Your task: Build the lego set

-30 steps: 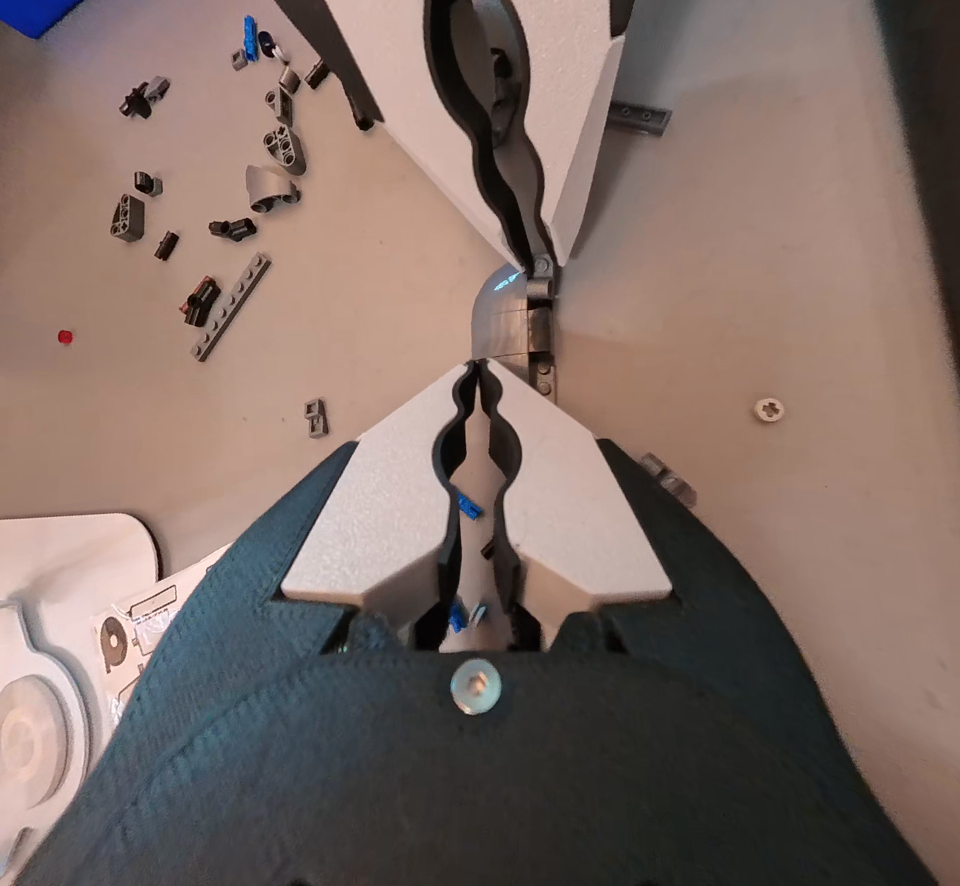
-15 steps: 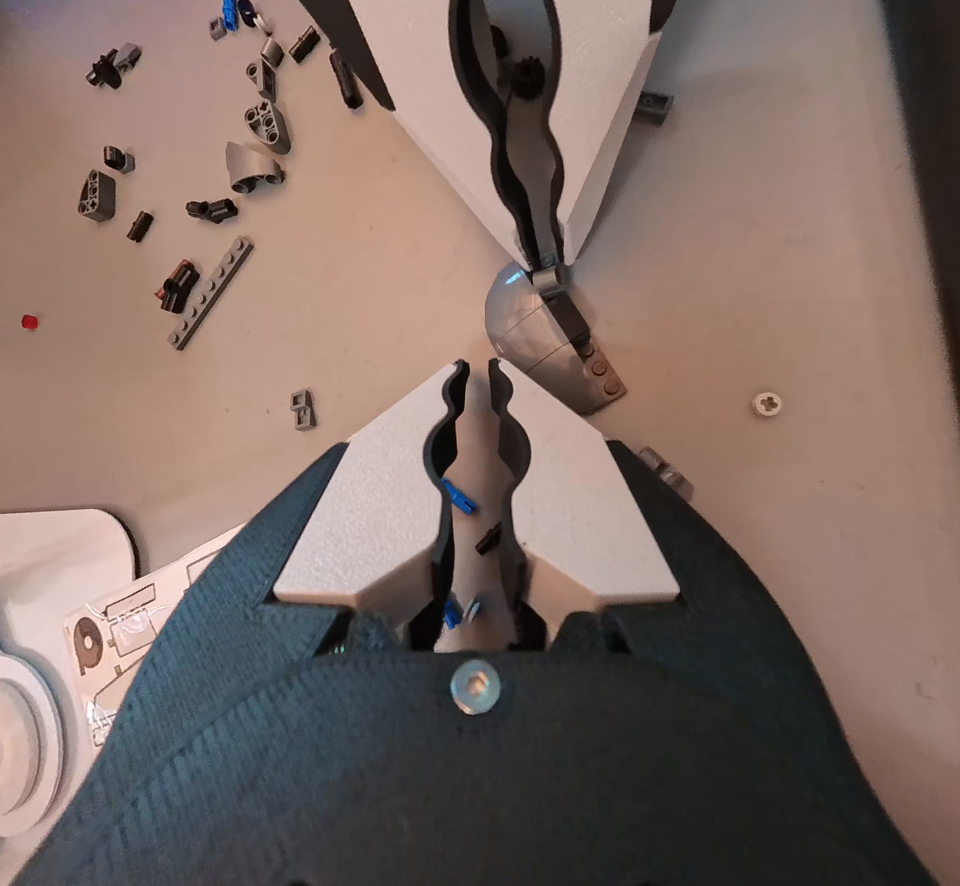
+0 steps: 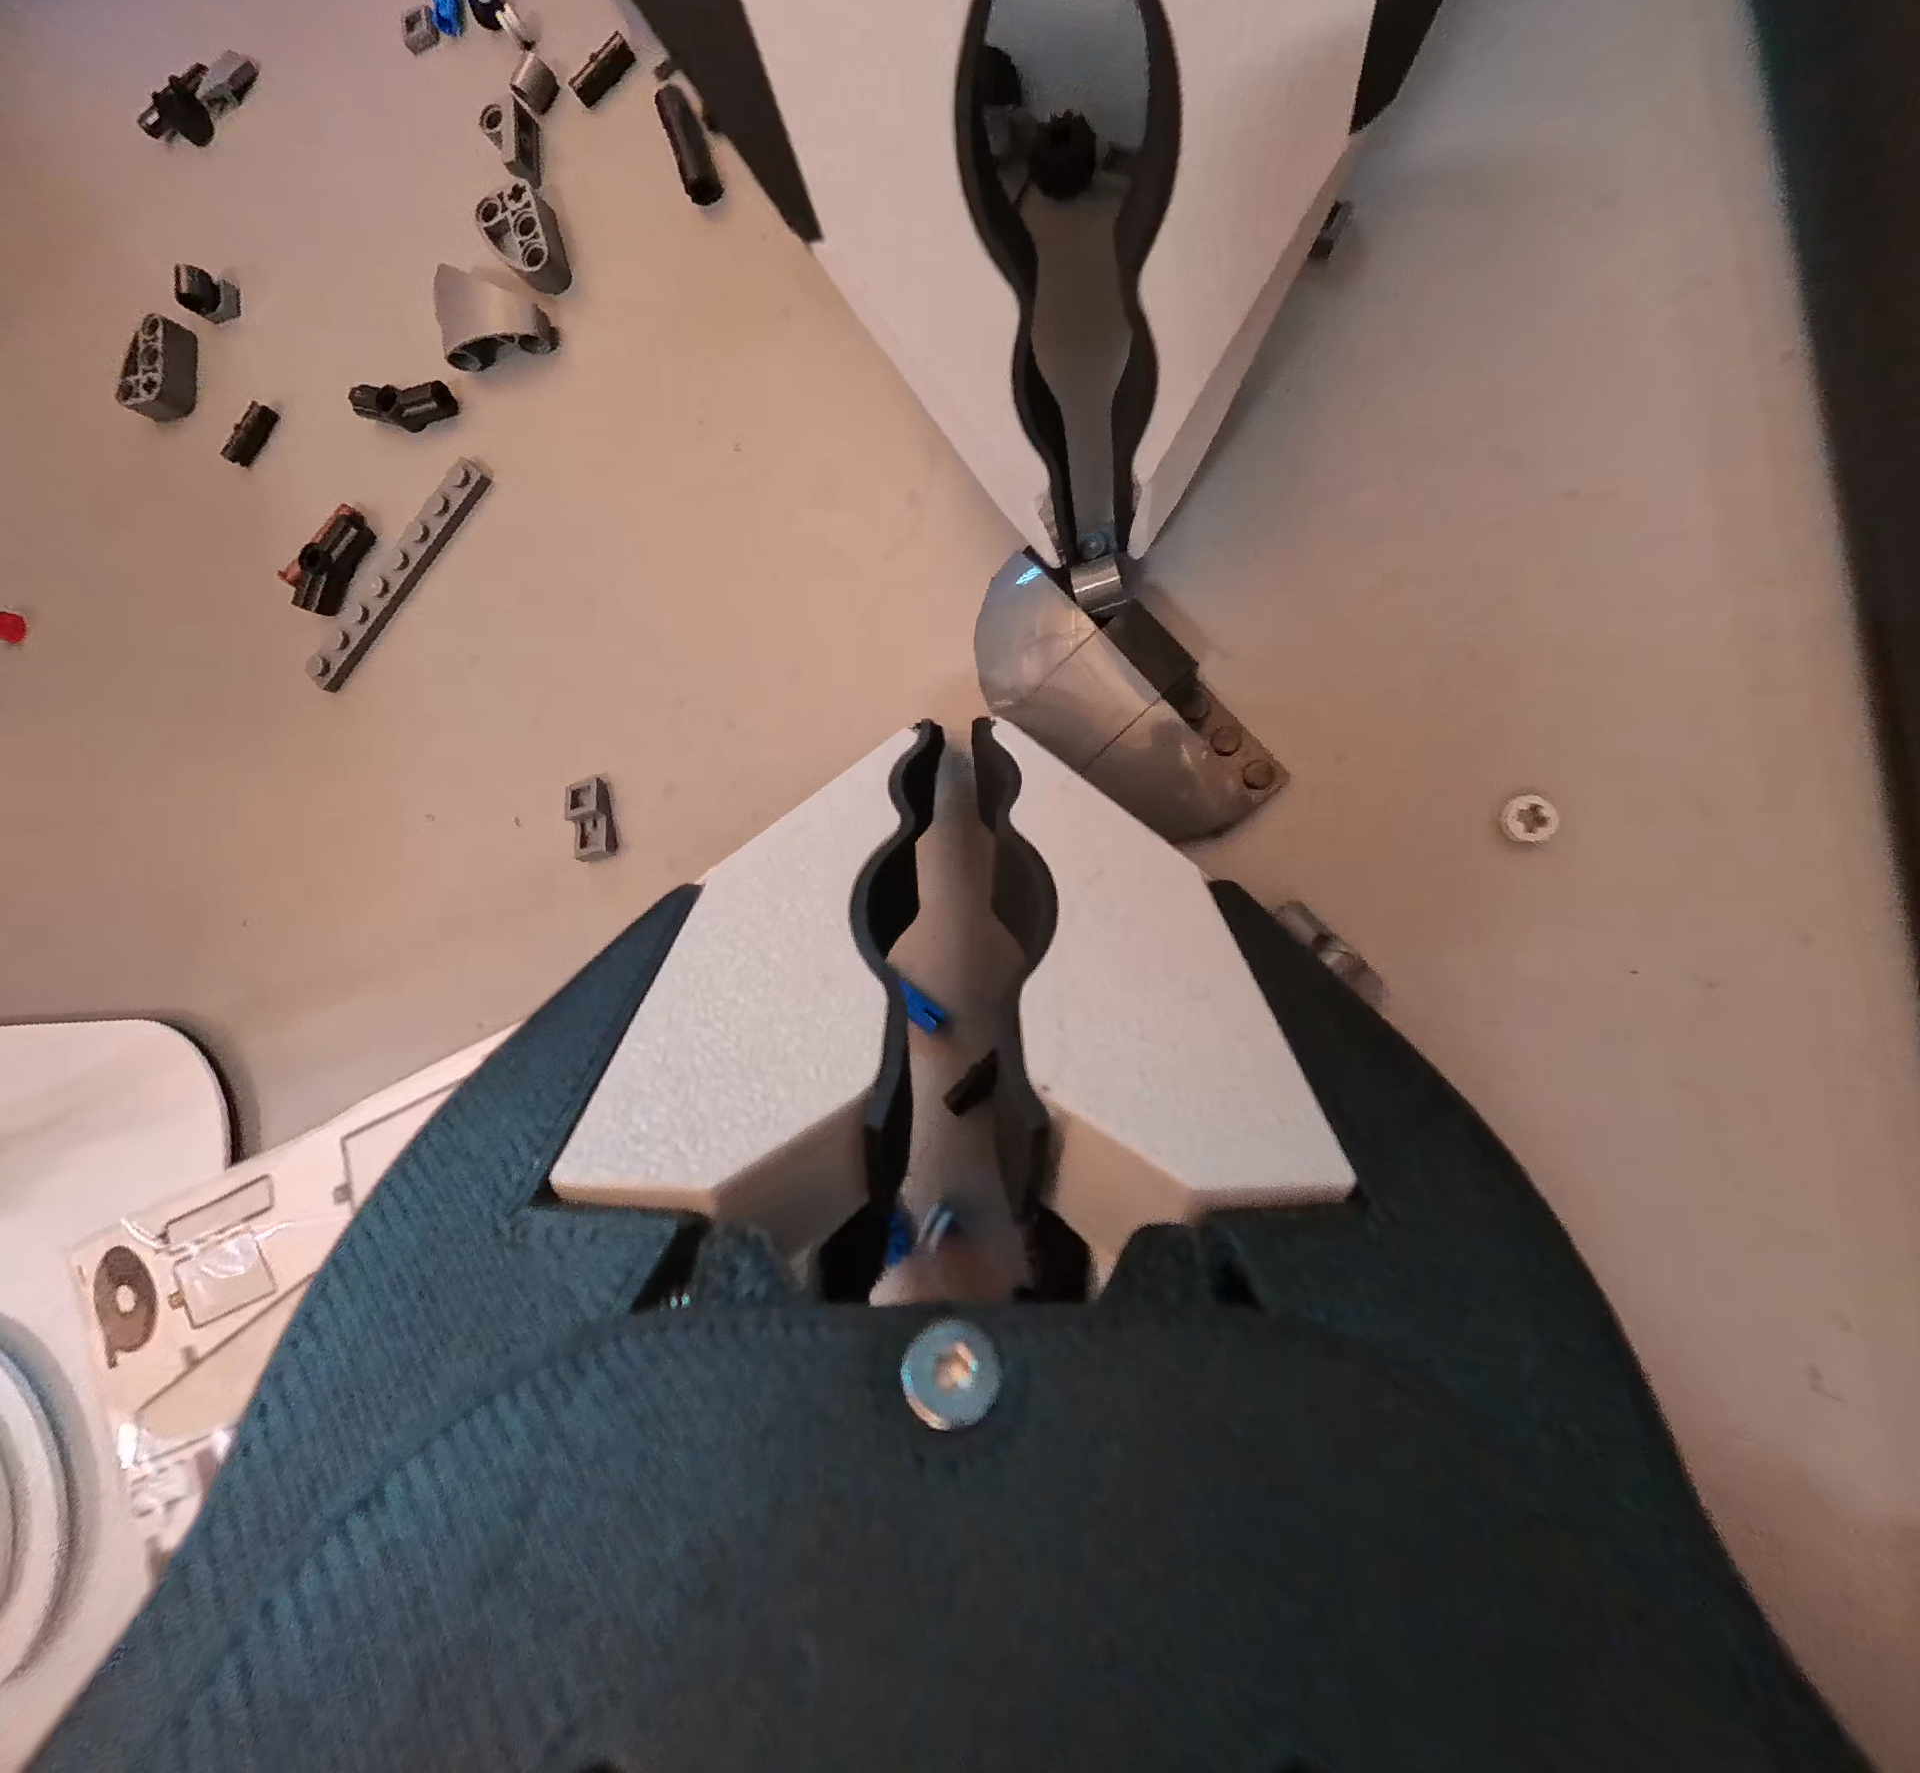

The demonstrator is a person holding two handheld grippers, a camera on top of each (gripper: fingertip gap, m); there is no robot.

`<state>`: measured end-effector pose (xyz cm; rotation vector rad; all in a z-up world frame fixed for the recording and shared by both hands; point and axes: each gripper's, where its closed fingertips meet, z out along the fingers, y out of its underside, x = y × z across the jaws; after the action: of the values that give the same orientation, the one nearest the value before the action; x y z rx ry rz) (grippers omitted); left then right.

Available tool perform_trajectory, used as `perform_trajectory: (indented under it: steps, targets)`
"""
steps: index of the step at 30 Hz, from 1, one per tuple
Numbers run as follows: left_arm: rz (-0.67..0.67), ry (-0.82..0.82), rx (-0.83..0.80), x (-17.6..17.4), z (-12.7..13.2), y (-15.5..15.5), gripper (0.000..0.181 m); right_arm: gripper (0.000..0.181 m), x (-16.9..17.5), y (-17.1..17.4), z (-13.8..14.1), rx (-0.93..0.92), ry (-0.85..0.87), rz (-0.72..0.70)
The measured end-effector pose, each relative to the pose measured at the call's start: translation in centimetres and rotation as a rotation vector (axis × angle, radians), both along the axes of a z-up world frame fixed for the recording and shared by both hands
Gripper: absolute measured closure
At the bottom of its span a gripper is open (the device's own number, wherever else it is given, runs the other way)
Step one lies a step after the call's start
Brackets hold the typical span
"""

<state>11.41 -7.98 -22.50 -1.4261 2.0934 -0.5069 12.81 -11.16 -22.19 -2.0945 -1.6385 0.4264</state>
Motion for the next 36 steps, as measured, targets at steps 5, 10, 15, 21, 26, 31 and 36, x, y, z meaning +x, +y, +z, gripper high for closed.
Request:
perform_trajectory:
  steps: [5, 10, 15, 21, 26, 31, 36]
  targets:
    - [-0.017, -0.039, -0.172, -0.6, 2.2, -1.8, 0.162, 0.175, -0.1, 0.0, 0.1, 0.004, 0.008, -0.001]
    - [-0.042, 0.069, -0.209, -1.6, 0.8, -3.2, 0.147, 0.175, -0.1, 0.1, 0.1, 0.003, 0.007, -0.001]
    - [-0.036, 0.089, -0.197, -1.4, 0.2, -3.1, 0.143, 0.176, 0.0, 0.1, 0.0, 0.003, 0.002, -0.002]
    - [-0.051, 0.073, -0.193, -1.4, 0.2, -2.9, 0.145, 0.175, 0.0, 0.3, 0.1, 0.024, -0.004, -0.002]
    - [-0.066, 0.061, -0.195, -1.4, 0.2, -2.9, 0.145, 0.175, -0.1, 0.4, 0.2, 0.052, -0.014, 0.004]
    - [-0.072, 0.059, -0.194, -1.4, 0.2, -2.9, 0.146, 0.174, -0.3, 0.4, 0.5, 0.078, -0.010, 0.016]
    - [-0.076, 0.058, -0.192, -1.4, 0.2, -3.0, 0.146, 0.174, -0.3, 0.3, 0.4, 0.086, -0.020, 0.024]
